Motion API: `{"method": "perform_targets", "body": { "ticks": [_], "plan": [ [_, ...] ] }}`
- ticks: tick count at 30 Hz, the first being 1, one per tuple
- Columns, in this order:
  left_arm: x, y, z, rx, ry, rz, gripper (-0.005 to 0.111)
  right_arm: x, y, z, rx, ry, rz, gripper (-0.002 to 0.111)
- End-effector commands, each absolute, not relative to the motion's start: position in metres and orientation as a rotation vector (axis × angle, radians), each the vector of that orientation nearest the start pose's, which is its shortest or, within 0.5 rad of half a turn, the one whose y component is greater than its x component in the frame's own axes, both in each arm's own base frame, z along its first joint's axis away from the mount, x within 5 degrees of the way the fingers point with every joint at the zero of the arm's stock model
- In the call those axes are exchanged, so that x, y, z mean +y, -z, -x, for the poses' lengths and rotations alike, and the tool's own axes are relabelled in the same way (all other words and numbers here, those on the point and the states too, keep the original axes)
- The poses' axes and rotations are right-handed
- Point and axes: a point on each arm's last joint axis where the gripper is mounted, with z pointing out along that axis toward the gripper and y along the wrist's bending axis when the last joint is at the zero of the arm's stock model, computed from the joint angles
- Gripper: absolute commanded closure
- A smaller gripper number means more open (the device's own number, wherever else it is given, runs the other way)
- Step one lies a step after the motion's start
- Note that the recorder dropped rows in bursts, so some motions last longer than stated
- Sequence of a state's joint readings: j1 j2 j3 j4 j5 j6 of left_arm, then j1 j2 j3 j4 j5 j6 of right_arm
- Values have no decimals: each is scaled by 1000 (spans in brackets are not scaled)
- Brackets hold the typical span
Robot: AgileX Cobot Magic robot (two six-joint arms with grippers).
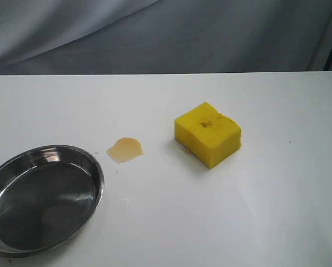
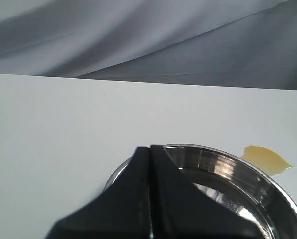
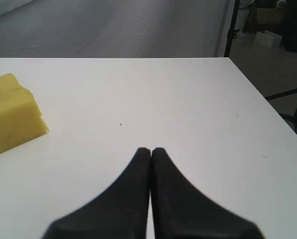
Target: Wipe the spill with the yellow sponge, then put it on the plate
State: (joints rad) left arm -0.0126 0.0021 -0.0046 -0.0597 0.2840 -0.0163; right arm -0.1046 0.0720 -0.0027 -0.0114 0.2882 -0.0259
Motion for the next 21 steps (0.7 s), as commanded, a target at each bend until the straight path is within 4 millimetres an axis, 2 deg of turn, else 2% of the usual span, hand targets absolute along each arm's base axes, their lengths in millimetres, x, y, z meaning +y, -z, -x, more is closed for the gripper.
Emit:
{"method": "perform_targets", "body": {
  "ticks": [1, 18, 21],
  "plan": [
    [-2, -188, -55, 1762, 83, 43, 107, -7, -184, -59, 1832, 112, -50, 108],
    [-2, -188, -55, 1762, 83, 43, 107, -6, -184, -59, 1834, 105, -40, 108],
    [-2, -188, -55, 1762, 83, 43, 107, -8, -189, -60, 1780, 212, 59, 108]
  ]
}}
